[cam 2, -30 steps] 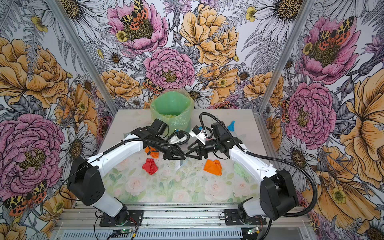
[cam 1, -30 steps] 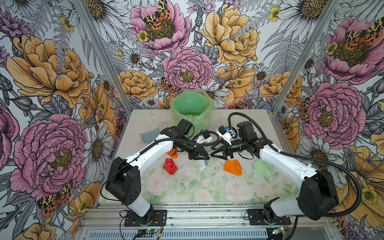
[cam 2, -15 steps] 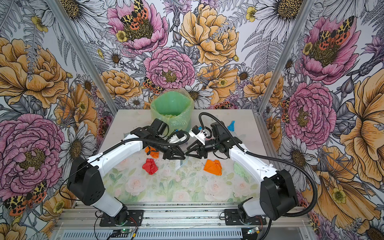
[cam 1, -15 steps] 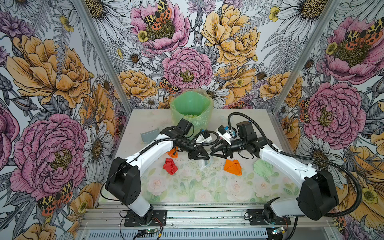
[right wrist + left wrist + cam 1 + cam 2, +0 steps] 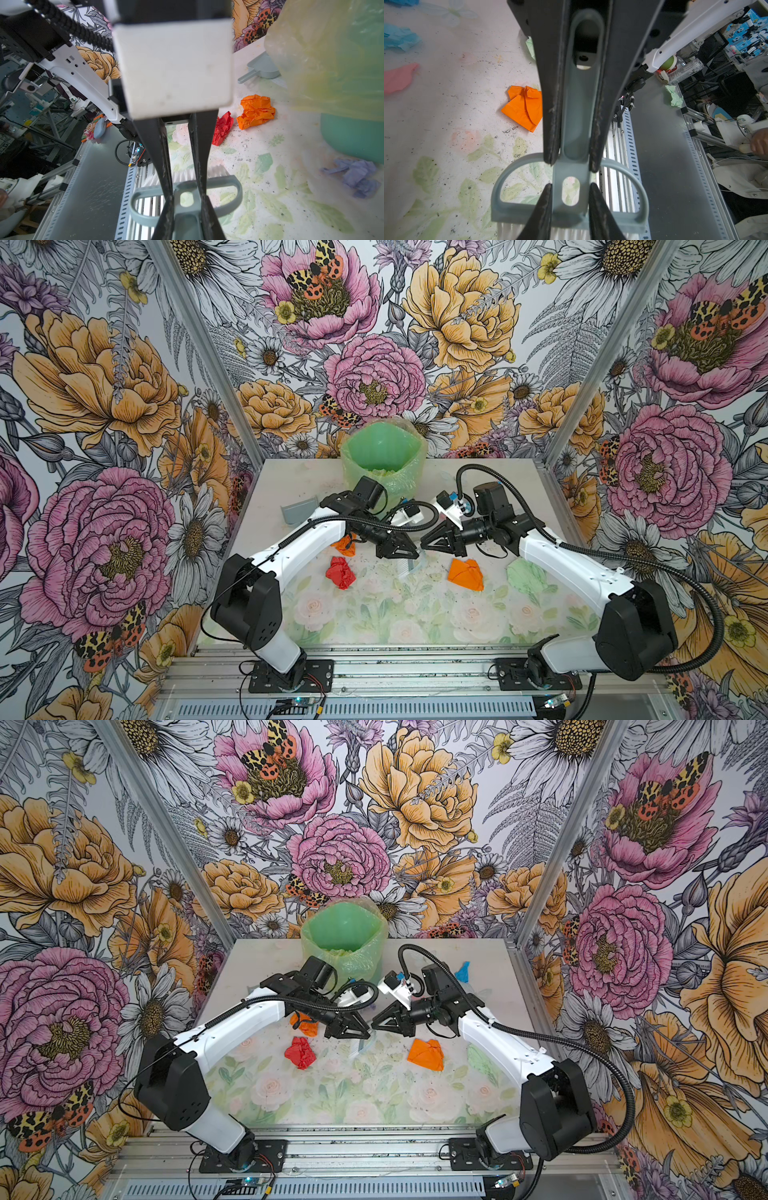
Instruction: Sweep away the paper scraps from the table
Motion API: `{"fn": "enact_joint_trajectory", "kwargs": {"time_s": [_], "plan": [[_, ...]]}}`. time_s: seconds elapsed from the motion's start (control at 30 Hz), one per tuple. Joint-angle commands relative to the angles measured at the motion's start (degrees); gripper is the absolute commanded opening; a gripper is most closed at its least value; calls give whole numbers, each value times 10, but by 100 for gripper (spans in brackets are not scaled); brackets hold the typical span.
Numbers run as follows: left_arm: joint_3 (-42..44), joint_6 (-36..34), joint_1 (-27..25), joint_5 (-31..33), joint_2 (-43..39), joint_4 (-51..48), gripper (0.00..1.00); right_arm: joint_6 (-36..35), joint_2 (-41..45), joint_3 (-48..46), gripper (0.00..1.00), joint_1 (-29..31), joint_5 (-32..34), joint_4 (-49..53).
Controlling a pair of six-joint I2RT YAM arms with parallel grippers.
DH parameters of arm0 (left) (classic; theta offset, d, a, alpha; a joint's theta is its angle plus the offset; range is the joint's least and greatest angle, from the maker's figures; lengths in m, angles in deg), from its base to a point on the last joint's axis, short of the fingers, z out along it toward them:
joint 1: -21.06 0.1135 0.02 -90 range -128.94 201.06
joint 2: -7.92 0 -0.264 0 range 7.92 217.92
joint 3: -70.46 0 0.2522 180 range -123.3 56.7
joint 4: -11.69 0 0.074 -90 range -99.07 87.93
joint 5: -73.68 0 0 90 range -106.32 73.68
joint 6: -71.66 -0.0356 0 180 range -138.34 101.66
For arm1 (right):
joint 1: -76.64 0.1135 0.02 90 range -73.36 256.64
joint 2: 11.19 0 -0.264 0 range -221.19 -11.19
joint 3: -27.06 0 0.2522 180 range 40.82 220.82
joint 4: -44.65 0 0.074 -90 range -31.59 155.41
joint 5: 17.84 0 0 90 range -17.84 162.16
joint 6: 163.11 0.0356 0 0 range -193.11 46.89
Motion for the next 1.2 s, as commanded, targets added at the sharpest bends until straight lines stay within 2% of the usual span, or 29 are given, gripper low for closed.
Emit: {"fn": "enact_joint_trajectory", "kwargs": {"time_s": [0.0, 0.17, 0.23, 0.5, 0.83, 1.0, 1.17], "plan": [[-17, 12, 6, -10, 4, 9, 0, -19, -2, 4, 0, 8, 9, -6], [-18, 14, 6, 9, 2, 8, 20, -20, 4, 1, 0, 8, 11, -6], [-18, 13, 5, 18, 1, 8, 23, -20, 7, 0, 0, 7, 13, -6], [-4, 17, -4, 83, -10, 26, 27, -21, 20, -6, 0, 7, 26, -6], [18, 30, -3, 101, -33, 55, 32, -23, 29, -7, 0, 7, 39, -6], [23, 33, 2, 100, -32, 58, 39, -25, 39, -7, 0, 7, 48, -6], [28, 35, 6, 105, -35, 65, 40, -23, 40, -9, 0, 6, 55, -6]]}}
